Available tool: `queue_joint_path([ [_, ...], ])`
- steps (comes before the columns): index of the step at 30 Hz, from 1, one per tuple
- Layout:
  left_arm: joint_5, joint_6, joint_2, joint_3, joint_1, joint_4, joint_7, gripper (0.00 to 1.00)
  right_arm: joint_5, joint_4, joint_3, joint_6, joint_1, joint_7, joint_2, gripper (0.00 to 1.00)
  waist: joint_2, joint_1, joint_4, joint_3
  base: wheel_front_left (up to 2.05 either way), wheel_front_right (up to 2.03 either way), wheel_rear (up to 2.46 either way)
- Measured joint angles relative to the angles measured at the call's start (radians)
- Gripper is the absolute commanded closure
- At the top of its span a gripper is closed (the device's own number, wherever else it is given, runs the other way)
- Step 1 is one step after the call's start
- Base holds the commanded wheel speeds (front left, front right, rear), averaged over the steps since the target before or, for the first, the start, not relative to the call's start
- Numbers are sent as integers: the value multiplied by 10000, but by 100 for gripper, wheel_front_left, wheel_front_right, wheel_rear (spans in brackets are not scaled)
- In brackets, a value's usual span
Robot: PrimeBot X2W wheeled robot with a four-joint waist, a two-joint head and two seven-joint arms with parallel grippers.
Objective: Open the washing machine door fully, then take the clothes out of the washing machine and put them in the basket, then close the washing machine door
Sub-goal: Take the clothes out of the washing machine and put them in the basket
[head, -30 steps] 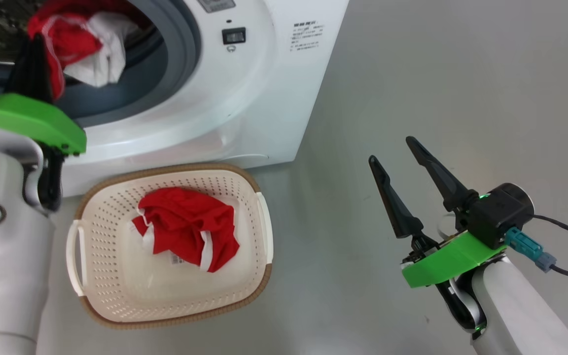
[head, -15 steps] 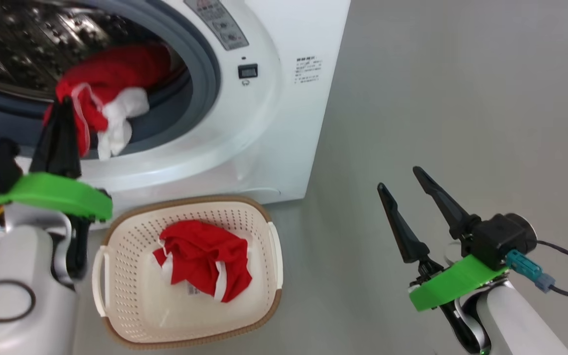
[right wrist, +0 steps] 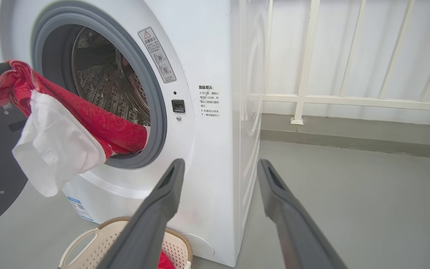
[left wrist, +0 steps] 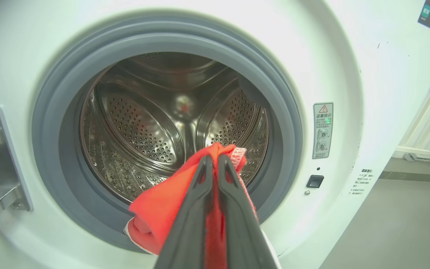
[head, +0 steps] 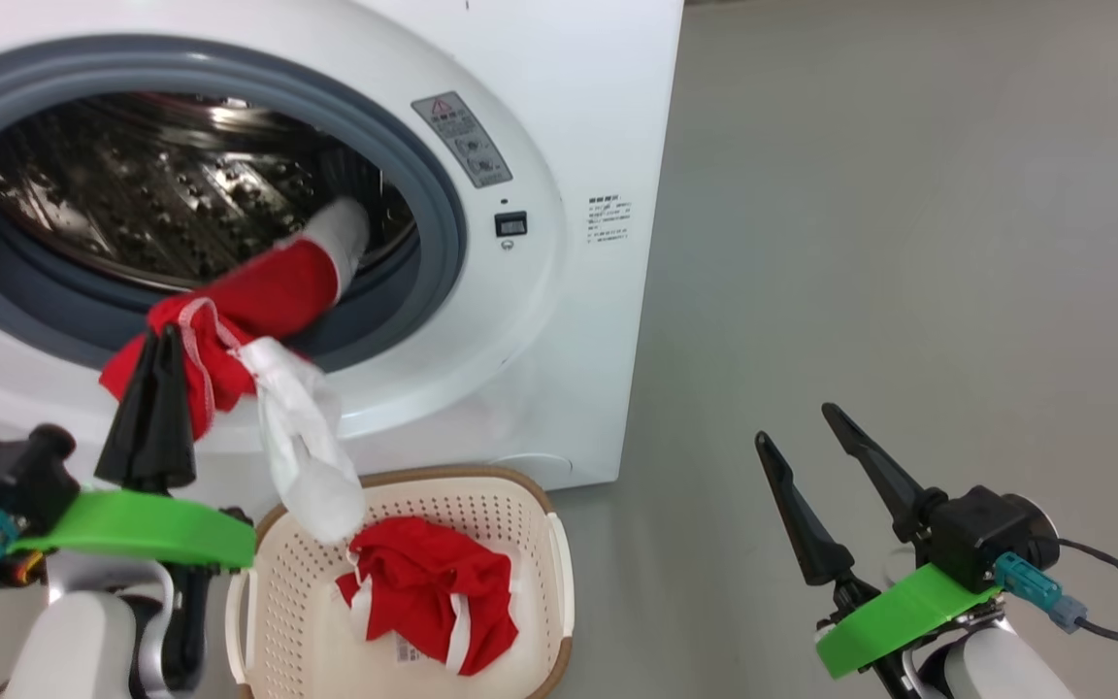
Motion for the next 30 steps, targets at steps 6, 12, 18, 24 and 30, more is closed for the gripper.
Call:
queue_joint_path([
  [6,8,405,36,-10,1057,-1701,378,100,0,-12,-50,0,241,0,4,0,0,1,-38,-408,0,0,0],
  [12,19,775,107,-23,1965,-3544,717,100,-4,-40,-253,0,367,0,8,0,0,0,-94,-586,0,0,0],
  [18,21,1066,71,-88,2458,-4780,1003,100,-13,-58,-328,0,565,0,29,0,0,0,1,-704,0,0,0],
  [24,13,1193,-61,-288,2717,-5344,1195,100,-15,-138,-349,0,566,0,46,0,0,0,99,-659,0,0,0],
  [30,-192,1175,-157,-357,2814,-4844,1246,100,-17,-165,-339,0,565,0,50,0,0,0,146,-501,0,0,0],
])
